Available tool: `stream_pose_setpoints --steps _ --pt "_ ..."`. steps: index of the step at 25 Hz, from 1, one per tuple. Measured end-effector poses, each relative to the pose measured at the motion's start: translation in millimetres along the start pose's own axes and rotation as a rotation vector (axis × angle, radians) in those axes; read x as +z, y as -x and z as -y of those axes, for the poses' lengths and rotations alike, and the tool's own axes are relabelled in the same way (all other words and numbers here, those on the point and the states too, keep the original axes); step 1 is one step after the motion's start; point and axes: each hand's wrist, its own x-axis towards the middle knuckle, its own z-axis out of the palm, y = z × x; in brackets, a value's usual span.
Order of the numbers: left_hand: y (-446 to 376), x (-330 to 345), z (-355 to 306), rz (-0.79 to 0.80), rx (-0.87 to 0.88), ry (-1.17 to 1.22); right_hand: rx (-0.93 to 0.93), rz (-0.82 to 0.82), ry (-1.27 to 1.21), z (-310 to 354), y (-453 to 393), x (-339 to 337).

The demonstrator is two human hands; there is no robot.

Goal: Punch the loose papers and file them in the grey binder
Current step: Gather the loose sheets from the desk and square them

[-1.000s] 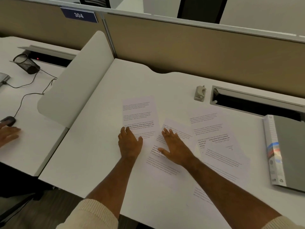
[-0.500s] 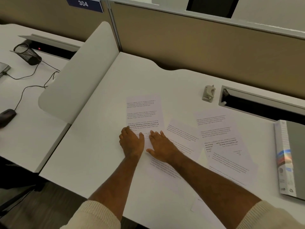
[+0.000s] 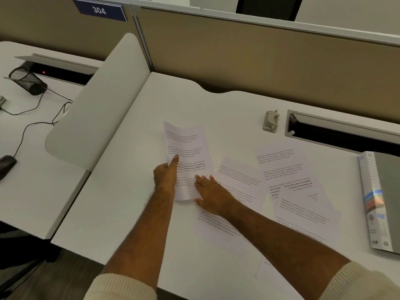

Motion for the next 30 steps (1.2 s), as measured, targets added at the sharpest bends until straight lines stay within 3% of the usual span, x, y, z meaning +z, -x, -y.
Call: stream_pose_setpoints --steps 4,10,15,19,22,27,30 --pt "1.6 -13.2 2.4 -0.002 0.132 -0.244 -0.007 -0.025 -0.068 1.4 3.3 0.5" --pt "28.6 -31.9 -30.0 -0.064 0.283 -0.337 -0.063 -0.139 -0.138 6.6 22.0 -0.6" --pt "64.0 -30.3 -55.6 -0.015 0.415 -0.364 0.031 -0.214 -0.279 0.8 47.4 -4.3" --pt "101.4 -18.0 -70.9 0.057 0.467 -0.295 0.256 -0.356 -0.689 -11.5 67.1 -5.4" --pt "130.3 -4.3 -76.8 0.204 0.514 -0.213 0.353 -0.461 -0.963 -27.4 88.1 -15.1" --pt "180.3 20.9 -79.5 0.462 0.515 -0.121 0.465 -0.455 -1.428 -51.7 137.9 -37.2" --pt "196.2 31.3 -69.8 0.595 0.467 -0.117 0.348 -0.516 -1.837 -69.2 159.4 -31.5"
